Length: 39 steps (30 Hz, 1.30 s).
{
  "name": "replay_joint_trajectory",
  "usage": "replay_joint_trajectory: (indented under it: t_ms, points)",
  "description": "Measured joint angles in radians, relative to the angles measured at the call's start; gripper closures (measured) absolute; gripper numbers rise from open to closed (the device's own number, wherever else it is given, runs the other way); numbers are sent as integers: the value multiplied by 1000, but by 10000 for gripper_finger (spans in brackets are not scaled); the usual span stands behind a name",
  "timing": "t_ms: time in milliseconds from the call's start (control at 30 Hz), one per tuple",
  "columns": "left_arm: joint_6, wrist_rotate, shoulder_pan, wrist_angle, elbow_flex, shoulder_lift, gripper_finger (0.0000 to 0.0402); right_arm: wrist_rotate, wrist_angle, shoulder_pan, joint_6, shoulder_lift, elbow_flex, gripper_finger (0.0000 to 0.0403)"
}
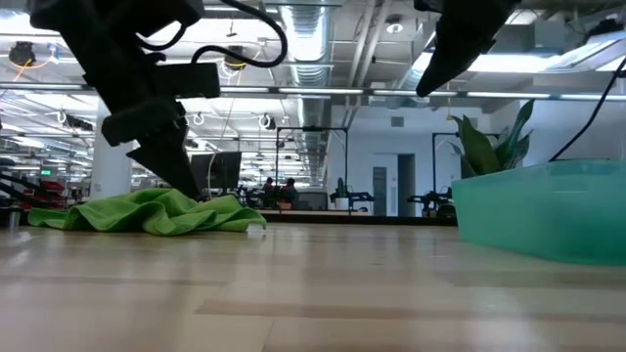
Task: Roll microfiber towels into tight, uniform cylinder then place into a basket
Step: Fold the green microfiber towel
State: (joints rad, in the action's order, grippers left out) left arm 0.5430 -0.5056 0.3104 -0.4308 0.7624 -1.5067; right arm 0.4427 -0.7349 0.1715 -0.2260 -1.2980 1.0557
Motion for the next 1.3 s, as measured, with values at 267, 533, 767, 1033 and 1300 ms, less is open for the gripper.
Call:
replay_joint_trajectory:
  t_ms: [267, 533, 767, 1033, 1300]
  points:
    - [1, -3, 0, 80, -45, -41, 290, 0, 12, -1, 0, 0, 0, 252]
    - [44, -3, -6, 150, -121, -50, 290, 0, 21, -2, 0, 0, 0, 262]
    - [39, -2, -13, 303, -213, -45, 290, 0, 63, -4, 0, 0, 0, 266]
    - [22, 21, -13, 352, -265, -45, 344, 0, 125, -4, 0, 0, 0, 266]
    - [-52, -12, 6, 378, -266, -48, 396, -34, 185, -4, 0, 0, 0, 266]
